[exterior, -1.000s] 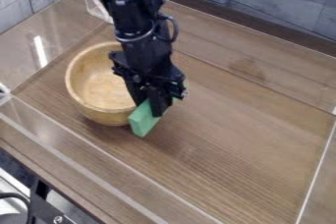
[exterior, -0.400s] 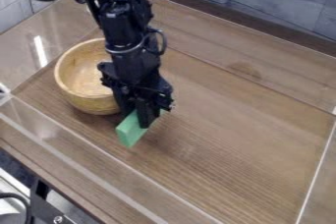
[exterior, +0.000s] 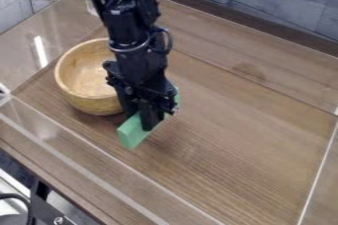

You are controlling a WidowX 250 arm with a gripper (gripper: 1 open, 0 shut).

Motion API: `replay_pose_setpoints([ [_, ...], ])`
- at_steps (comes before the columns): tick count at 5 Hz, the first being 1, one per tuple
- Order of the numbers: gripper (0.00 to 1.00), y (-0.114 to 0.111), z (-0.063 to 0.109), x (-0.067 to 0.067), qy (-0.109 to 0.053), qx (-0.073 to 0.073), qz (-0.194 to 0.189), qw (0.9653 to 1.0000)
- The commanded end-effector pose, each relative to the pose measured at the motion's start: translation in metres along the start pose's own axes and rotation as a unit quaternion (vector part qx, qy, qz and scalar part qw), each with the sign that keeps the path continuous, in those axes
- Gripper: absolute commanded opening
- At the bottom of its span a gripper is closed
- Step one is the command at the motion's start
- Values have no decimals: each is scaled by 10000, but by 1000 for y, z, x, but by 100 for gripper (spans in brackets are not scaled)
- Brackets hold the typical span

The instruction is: Move green stick from inside the wooden bowl to the table next to it

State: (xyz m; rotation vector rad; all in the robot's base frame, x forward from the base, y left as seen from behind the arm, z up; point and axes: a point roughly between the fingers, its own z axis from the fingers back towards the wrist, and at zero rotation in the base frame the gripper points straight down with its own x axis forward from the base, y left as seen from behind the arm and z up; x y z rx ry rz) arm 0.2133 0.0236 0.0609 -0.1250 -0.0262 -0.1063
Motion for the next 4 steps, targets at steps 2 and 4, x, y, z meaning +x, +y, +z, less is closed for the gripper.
replay_pose_setpoints([
  [2, 0, -9, 2, 5, -119, 6, -341, 9993],
  [4, 0, -33, -12, 5, -10, -39, -586, 9983],
])
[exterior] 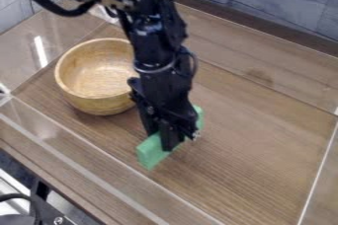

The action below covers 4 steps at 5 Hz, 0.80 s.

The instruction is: Move green stick from inside the wooden bowl to the table next to it

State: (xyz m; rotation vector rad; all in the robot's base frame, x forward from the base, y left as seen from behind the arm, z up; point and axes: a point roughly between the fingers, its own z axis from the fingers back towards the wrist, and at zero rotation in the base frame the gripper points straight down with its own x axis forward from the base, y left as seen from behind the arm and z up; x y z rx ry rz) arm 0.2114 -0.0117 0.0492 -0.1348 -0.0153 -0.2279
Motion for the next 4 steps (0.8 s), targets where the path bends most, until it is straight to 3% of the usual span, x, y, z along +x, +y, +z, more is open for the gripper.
replay_pose_setpoints([
  [1, 0, 18, 1, -6, -44, 24, -92, 9999],
  [2, 0, 31, -4, -12, 4, 12, -238, 9997],
  [3, 0, 28, -20, -6, 52, -13, -449, 9990],
  [4, 100, 32, -16, -6, 95, -61, -506, 9987],
])
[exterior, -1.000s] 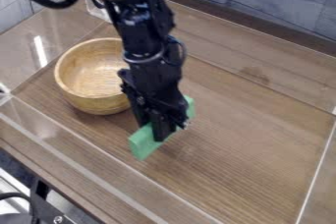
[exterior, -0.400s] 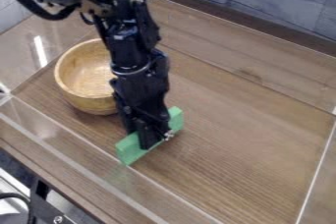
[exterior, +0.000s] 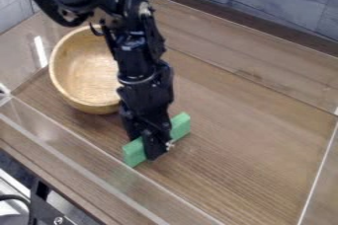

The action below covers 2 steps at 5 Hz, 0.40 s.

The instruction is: Move green stick from inside the wooden bowl to the table next to it

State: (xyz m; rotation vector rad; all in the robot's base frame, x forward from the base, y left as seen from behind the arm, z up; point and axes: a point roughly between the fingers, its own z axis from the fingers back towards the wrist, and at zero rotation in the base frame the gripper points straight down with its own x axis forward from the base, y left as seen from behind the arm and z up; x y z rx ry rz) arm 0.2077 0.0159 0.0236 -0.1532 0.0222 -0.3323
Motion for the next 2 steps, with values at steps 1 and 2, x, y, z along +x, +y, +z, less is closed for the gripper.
replay_pose_setpoints([
  [1, 100, 6, 6, 0, -107, 12, 119, 9999],
  [2, 100, 8, 9, -3, -141, -40, 254, 9996],
])
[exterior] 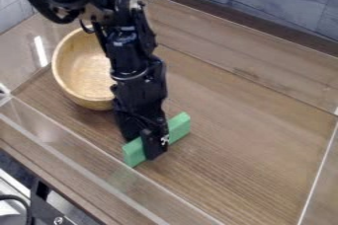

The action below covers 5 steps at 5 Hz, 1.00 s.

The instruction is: Move green stick from inside the wooden bowl to the table next to it

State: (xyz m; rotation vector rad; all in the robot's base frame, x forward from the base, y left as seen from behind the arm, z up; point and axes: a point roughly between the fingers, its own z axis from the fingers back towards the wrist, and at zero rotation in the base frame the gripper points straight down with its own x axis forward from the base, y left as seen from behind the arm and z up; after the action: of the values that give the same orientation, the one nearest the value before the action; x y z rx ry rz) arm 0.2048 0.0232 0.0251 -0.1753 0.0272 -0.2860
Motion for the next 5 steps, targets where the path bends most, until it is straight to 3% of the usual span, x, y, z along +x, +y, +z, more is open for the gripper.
replay_pose_setpoints([
  [1, 100, 5, 10, 0, -168, 14, 155, 9997],
  [3, 100, -13, 19, 7, -242, -95, 455, 9986],
  [5, 100, -21, 41, 16, -221, -169, 419, 9987],
])
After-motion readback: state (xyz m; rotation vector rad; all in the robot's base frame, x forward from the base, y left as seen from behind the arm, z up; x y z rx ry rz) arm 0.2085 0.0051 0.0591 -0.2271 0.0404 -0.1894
